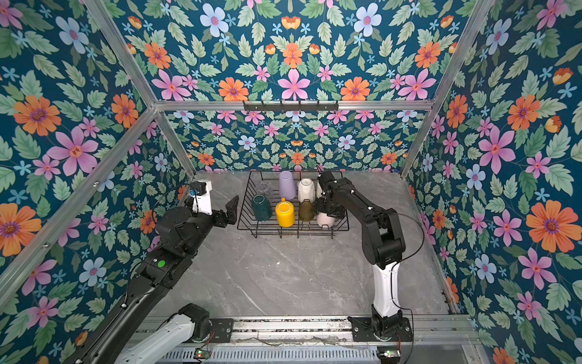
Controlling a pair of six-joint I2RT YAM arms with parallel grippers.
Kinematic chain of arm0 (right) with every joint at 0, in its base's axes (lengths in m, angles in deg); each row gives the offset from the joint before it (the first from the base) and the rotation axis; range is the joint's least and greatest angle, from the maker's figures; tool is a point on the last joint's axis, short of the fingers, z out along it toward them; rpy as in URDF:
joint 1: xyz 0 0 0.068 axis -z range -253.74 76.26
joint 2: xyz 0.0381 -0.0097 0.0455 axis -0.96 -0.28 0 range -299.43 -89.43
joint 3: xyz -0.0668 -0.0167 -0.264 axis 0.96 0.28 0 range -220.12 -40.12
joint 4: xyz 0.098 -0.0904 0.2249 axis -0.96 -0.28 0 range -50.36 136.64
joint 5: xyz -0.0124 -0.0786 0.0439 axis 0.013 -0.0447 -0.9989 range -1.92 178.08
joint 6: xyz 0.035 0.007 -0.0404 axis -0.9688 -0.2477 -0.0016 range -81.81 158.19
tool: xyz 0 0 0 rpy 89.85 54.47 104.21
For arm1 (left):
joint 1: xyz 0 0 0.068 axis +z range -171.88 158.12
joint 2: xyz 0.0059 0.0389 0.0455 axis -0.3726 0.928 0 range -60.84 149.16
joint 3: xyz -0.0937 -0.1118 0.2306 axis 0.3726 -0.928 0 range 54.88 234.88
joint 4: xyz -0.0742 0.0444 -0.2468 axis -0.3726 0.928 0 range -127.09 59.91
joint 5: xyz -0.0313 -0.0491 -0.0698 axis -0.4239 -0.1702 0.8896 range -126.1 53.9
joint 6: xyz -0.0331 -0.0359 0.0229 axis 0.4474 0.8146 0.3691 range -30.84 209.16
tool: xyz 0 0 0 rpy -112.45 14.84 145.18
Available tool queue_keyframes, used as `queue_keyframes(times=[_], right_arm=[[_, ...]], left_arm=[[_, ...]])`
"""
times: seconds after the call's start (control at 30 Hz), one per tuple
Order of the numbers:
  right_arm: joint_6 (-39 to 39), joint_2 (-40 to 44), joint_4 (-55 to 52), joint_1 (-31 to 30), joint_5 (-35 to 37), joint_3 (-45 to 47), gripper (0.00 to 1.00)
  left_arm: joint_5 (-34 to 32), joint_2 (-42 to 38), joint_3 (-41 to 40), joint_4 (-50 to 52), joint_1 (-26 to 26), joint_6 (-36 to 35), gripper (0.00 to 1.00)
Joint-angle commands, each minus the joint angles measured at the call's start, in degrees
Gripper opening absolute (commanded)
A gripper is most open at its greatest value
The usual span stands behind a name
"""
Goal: Load cups into a dish rack
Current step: Place the cup upside down at the dish rack.
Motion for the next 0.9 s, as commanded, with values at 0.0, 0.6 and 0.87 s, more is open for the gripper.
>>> queue_keyframes(times=[0.0,0.6,0.87], right_arm=[[-0.37,0.09,0.81,-0.10,0.89,-0.37,0.87],[2.59,20.47,6.86,-0.30,3.67,9.75,0.99],[9.40,41.65,20.34,0.74,6.45,29.08,0.99]], left_arm=[[-0.37,0.17,0.04,-0.26,0.09,-0.22,1.00],[-3.09,1.77,0.45,-0.88,0.09,-0.06,1.00],[-7.15,5.60,3.25,-3.92,0.70,4.64,1.00]])
